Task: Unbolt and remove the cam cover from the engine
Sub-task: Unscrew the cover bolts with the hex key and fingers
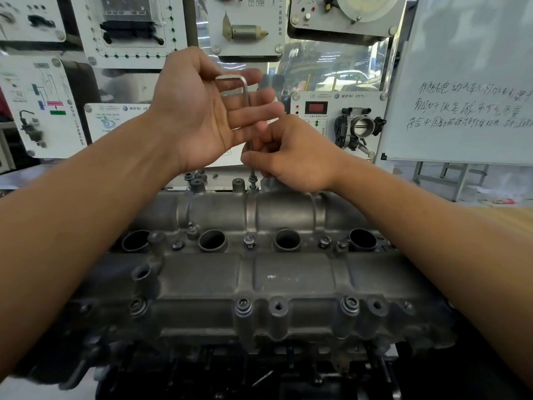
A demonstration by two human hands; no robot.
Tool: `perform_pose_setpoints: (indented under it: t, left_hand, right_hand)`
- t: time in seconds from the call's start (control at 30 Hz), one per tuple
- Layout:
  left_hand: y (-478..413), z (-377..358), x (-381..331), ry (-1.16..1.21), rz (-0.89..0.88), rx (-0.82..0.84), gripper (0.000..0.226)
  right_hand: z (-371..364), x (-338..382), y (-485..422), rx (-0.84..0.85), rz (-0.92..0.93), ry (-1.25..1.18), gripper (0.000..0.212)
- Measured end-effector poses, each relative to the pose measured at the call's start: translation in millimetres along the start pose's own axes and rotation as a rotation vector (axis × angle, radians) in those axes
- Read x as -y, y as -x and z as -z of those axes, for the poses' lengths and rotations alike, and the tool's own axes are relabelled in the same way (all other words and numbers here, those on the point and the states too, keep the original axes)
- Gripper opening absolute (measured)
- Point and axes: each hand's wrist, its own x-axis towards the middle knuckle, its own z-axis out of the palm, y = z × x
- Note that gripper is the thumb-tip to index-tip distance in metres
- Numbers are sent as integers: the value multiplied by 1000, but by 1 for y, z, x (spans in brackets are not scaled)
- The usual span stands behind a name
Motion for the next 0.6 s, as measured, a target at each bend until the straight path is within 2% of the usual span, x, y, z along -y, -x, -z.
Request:
perform_pose_setpoints:
  t: [0.1,0.2,0.37,0.47,0.6]
  left_hand:
    - [1,-5,5,-55,-12,49,33]
    - [0,-10,12,-133,-55,23,20]
    - [-1,-7,10,-106,-47,34,32]
    - [-3,-8,11,-143,-59,6,27]
    - [-4,-11,14,-213,-80,-65,23]
  right_hand:
    - [-1,-1,-1,-25,19,-15,29]
    - [-1,-1,-1,-32,13,-32,32]
    - [0,1,0,-26,9,-31,27]
    - [0,1,0,-22,9,-42,13]
    - [1,2,1,-23,2,-20,16]
